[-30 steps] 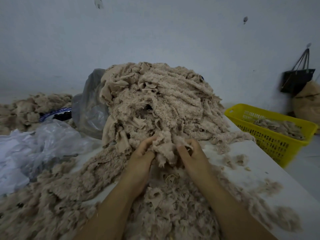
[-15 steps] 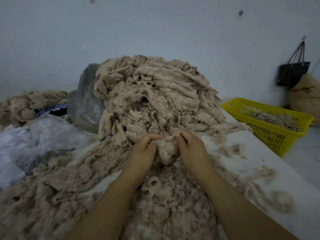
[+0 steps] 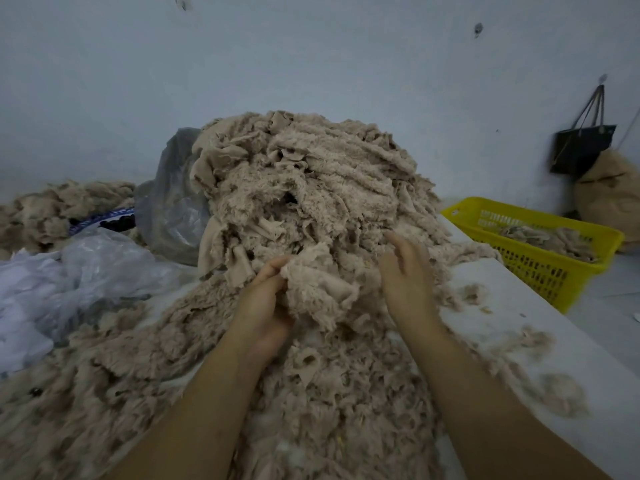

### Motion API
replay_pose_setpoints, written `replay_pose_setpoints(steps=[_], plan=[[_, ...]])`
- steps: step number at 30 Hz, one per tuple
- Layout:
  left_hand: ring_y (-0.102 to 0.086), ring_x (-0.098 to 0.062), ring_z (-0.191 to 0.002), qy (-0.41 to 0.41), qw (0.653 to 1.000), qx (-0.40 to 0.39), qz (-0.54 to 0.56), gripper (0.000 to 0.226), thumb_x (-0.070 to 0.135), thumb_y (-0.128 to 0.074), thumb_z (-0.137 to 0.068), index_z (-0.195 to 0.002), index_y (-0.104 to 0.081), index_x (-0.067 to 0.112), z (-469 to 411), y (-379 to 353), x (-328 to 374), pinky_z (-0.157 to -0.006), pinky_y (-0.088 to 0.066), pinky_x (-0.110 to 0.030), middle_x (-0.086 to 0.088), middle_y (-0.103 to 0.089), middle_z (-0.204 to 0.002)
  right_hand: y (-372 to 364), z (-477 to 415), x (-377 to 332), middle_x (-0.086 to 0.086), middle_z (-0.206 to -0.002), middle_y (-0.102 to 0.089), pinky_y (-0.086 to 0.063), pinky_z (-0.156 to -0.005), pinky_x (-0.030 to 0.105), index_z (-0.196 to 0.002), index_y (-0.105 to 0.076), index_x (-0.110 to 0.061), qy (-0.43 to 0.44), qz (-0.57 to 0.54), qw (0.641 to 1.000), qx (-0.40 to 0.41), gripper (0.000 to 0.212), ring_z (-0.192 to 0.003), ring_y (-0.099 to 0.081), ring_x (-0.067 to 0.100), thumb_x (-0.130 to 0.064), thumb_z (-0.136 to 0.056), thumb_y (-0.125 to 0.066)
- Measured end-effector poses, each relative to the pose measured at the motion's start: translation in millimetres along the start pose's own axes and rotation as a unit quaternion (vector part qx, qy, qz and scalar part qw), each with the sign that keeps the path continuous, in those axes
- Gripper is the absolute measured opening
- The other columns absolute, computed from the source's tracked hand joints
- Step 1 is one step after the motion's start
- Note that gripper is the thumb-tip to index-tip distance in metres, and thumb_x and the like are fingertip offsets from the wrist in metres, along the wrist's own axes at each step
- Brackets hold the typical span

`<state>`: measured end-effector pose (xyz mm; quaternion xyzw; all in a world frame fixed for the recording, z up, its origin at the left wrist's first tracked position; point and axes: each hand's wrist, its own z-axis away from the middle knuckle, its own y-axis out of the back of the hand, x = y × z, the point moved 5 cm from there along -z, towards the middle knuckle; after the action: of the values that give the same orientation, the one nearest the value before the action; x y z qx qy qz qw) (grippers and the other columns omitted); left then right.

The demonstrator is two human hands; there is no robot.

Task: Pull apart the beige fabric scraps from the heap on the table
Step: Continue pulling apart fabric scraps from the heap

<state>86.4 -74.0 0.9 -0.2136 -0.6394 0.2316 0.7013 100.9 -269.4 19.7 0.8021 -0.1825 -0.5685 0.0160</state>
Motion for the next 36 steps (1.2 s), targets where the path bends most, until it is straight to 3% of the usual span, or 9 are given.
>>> replay_pose_setpoints(steps=[5, 9, 13, 16, 23, 27, 29, 32, 36], plan=[[-0.075, -0.020, -0.074, -0.010, 1.000, -0.019, 0.016, 0.032, 0.002, -0.036, -0.102, -0.112, -0.064, 0.012, -1, -2, 1, -0.056, -0.058, -0.031, -0.011, -0.077, -0.091, -23, 21, -24, -0.011, -0.089, -0.060, -0.047, -0.069, 0.023, -0.093, -0.059, -0.031, 0.089, -0.008, 0.986, -0.139, 0.058, -0.079, -0.058, 0.003, -0.082, -0.084, -0.033], [-0.076, -0.023, -0.086, -0.004, 0.999, -0.026, 0.032, 0.032, 0.014, -0.042, -0.102, -0.107, -0.073, 0.007, -1, -6, -2, -0.061, -0.060, -0.029, -0.014, -0.076, -0.102, -47, 24, -15, -0.005, -0.062, -0.038, -0.026, -0.050, 0.023, -0.067, -0.038, -0.020, 0.129, 0.150, 0.954, -0.224, 0.046, -0.052, -0.036, 0.006, -0.052, -0.100, -0.044], [-0.070, -0.023, -0.108, -0.026, 0.989, -0.088, -0.118, 0.059, 0.057, -0.048, -0.092, -0.113, -0.071, 0.008, 0, -18, -6, -0.082, -0.058, -0.030, -0.015, -0.072, -0.116, -42, 18, -16, -0.007, -0.062, -0.041, -0.028, -0.051, 0.023, -0.065, -0.037, -0.028, 0.149, 0.178, 0.957, -0.172, 0.040, -0.055, -0.039, 0.005, -0.035, -0.102, -0.050], [-0.073, -0.018, -0.093, -0.044, 0.968, -0.038, -0.245, 0.048, 0.058, -0.069, -0.073, -0.095, -0.079, 0.017, 2, -16, -12, -0.074, -0.060, -0.032, -0.012, -0.076, -0.093, -45, 20, -15, -0.004, -0.068, -0.048, -0.033, -0.056, 0.026, -0.072, -0.045, -0.024, 0.156, 0.189, 0.948, -0.203, 0.035, -0.061, -0.043, 0.006, -0.037, -0.104, -0.044], [-0.075, -0.025, -0.094, -0.045, 0.996, 0.073, -0.005, 0.033, 0.031, -0.059, -0.098, -0.118, -0.067, 0.006, -4, 5, 7, -0.062, -0.060, -0.033, -0.014, -0.075, -0.109, -32, 15, -13, -0.008, -0.063, -0.042, -0.032, -0.054, 0.022, -0.066, -0.040, -0.026, 0.097, 0.120, 0.971, -0.180, 0.046, -0.054, -0.041, 0.001, -0.055, -0.100, -0.033], [-0.072, -0.026, -0.102, -0.047, 0.997, -0.005, -0.065, 0.034, 0.027, -0.063, -0.091, -0.114, -0.071, 0.003, 5, -10, -2, -0.072, -0.060, -0.030, -0.017, -0.074, -0.111, -40, 25, -16, -0.007, -0.080, -0.055, -0.046, -0.072, 0.035, -0.087, -0.057, -0.022, 0.097, 0.079, 0.966, -0.226, 0.051, -0.073, -0.054, 0.005, -0.066, -0.096, -0.033], [-0.072, -0.025, -0.102, -0.052, 0.993, -0.032, -0.097, 0.034, 0.029, -0.066, -0.085, -0.107, -0.074, 0.005, 9, -17, -5, -0.074, -0.059, -0.030, -0.016, -0.074, -0.109, -47, 27, -16, -0.013, -0.079, -0.053, -0.044, -0.068, 0.027, -0.088, -0.058, -0.024, 0.102, 0.090, 0.958, -0.253, 0.038, -0.070, -0.051, -0.010, -0.055, -0.101, -0.040], [-0.072, -0.023, -0.102, -0.037, 0.994, 0.002, -0.107, 0.036, 0.031, -0.064, -0.088, -0.113, -0.070, 0.006, 8, -15, -4, -0.080, -0.057, -0.035, -0.012, -0.075, -0.109, -47, 24, -16, -0.005, -0.065, -0.040, -0.032, -0.053, 0.017, -0.069, -0.041, -0.020, 0.110, 0.125, 0.955, -0.244, 0.042, -0.053, -0.041, -0.004, -0.043, -0.105, -0.039], [-0.076, -0.020, -0.085, -0.011, 0.997, 0.041, -0.065, 0.031, 0.029, -0.059, -0.098, -0.113, -0.067, 0.003, 8, -12, -3, -0.056, -0.058, -0.026, -0.011, -0.078, -0.097, -42, 27, -21, -0.012, -0.057, -0.045, -0.033, -0.050, 0.014, -0.069, -0.045, -0.017, 0.090, 0.058, 0.965, -0.239, 0.043, -0.049, -0.039, 0.001, -0.040, -0.105, -0.040]])
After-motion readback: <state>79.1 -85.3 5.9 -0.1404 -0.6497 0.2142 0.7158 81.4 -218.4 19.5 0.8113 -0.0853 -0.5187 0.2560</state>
